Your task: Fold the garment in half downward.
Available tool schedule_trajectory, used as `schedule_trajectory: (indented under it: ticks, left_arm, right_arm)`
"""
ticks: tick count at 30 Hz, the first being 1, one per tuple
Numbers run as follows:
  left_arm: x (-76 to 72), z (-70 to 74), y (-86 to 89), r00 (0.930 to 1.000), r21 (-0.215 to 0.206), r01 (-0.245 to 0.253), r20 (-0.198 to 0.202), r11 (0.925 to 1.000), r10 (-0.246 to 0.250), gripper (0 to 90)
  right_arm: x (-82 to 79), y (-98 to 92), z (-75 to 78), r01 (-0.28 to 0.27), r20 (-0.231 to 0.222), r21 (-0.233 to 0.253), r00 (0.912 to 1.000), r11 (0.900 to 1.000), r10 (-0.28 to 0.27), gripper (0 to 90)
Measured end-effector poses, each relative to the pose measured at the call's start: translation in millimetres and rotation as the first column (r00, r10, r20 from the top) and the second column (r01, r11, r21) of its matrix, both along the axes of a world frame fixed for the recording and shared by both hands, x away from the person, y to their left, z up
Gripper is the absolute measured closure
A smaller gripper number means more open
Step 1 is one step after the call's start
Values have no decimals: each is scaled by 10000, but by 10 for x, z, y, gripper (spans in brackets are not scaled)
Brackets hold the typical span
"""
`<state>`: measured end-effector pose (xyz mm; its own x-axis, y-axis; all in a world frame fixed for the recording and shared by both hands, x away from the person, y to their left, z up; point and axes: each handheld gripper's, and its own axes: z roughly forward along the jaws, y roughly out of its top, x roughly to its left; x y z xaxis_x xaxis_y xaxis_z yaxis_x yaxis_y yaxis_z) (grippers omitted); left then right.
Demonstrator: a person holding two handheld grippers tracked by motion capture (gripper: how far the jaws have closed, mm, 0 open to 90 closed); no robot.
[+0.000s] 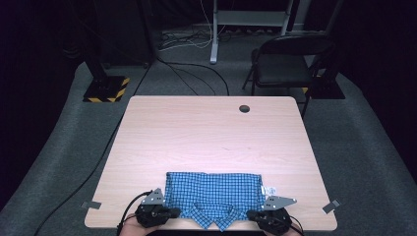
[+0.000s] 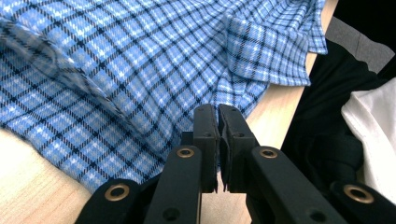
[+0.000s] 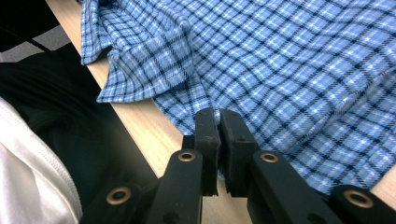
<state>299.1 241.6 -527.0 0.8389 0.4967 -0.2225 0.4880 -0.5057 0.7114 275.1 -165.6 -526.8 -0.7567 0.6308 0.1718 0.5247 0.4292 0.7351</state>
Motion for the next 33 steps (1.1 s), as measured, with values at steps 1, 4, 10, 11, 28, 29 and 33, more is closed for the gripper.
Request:
schedule_trajectory:
  ticks: [1,4,10,11,28,29,33]
  left_arm:
    - [0,-2,1,10000,2,-39,21,10000,39,855]
    - [2,-3,-3,10000,0,-76,-12,10000,76,850]
    - [63,6,-26,9998,81,-210,28,9997,209,805]
    - [79,12,-33,9998,157,-204,39,9997,204,802]
    - [485,44,-181,9984,-17,-537,-188,9986,537,570]
    - [499,45,-185,9981,-75,-559,-269,9984,557,569]
    - [528,80,-191,9967,-380,-529,-639,9979,504,476]
  right_arm:
    - [1,0,-3,-8,3,8,10000,10000,8,853]
    - [6,-10,-13,11,-62,122,10000,9999,-11,847]
    - [70,-37,-27,95,-294,430,9995,9990,-82,801]
    - [82,-40,-28,131,-336,477,9994,9988,-115,795]
    - [453,20,37,663,-114,-102,9977,9978,-664,579]
    - [470,23,44,673,-152,-142,9976,9976,-675,569]
    - [518,10,71,804,-597,158,9951,9966,-794,485]
